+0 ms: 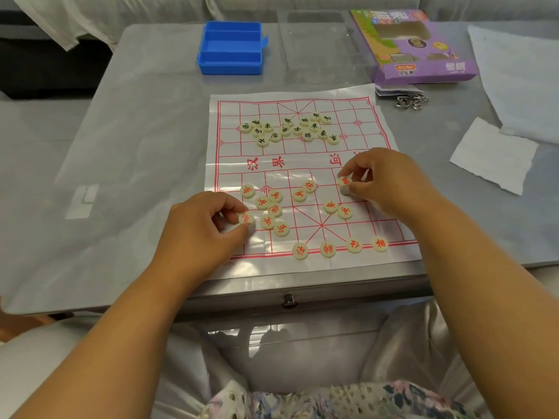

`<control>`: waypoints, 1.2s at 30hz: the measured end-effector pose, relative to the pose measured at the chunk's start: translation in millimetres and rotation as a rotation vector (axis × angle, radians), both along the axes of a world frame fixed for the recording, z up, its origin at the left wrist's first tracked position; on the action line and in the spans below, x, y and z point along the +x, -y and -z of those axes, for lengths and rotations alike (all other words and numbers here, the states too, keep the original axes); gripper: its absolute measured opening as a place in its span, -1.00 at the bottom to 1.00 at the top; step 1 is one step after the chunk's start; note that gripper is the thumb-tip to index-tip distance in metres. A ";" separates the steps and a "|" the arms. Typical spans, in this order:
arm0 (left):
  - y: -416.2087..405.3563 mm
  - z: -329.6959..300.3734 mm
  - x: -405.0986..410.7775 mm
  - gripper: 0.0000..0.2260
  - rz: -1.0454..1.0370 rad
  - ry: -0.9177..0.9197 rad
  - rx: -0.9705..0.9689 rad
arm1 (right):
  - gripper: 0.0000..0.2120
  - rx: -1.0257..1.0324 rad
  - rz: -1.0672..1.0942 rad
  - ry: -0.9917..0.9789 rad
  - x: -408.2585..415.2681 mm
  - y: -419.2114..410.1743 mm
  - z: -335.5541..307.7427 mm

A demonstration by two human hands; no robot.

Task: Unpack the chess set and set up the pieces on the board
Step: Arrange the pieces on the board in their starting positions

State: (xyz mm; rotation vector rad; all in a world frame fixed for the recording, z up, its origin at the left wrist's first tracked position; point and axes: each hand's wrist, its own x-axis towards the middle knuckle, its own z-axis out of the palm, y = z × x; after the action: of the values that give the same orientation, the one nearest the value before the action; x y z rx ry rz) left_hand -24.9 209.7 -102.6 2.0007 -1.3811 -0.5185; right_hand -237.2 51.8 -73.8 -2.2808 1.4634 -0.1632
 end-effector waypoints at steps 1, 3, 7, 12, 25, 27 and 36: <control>-0.1 -0.2 0.1 -0.87 0.003 0.003 0.001 | -0.75 -0.022 0.002 0.022 1.1 -4.1 -2.0; -0.6 -0.5 0.6 -0.86 0.007 0.004 0.004 | -0.74 -0.055 -0.008 0.097 4.4 -19.0 -8.1; -1.7 -1.0 1.1 -0.86 0.018 0.005 0.002 | -0.74 -0.027 -0.134 0.182 12.7 -66.4 -19.3; -2.2 -0.4 1.3 -0.85 0.006 0.007 -0.010 | -0.72 -0.120 -0.355 0.088 29.9 -96.8 -5.3; -3.1 -2.6 2.9 -0.85 0.014 -0.010 -0.015 | -0.68 -0.235 -0.307 0.102 28.2 -85.6 -11.4; -3.5 -4.5 1.2 -0.86 0.018 -0.014 -0.011 | -0.69 -0.240 -0.162 0.097 14.4 -67.0 -20.5; -1.0 -13.6 -11.0 -0.83 0.047 0.060 -0.080 | -0.68 0.009 0.053 -0.081 -13.6 -39.3 -11.9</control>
State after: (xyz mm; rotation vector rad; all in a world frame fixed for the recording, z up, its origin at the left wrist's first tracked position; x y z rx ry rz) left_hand -35.9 210.7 -89.0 1.9377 -1.4656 -0.4198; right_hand -250.8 91.1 -61.9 -2.2672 1.5624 -0.0808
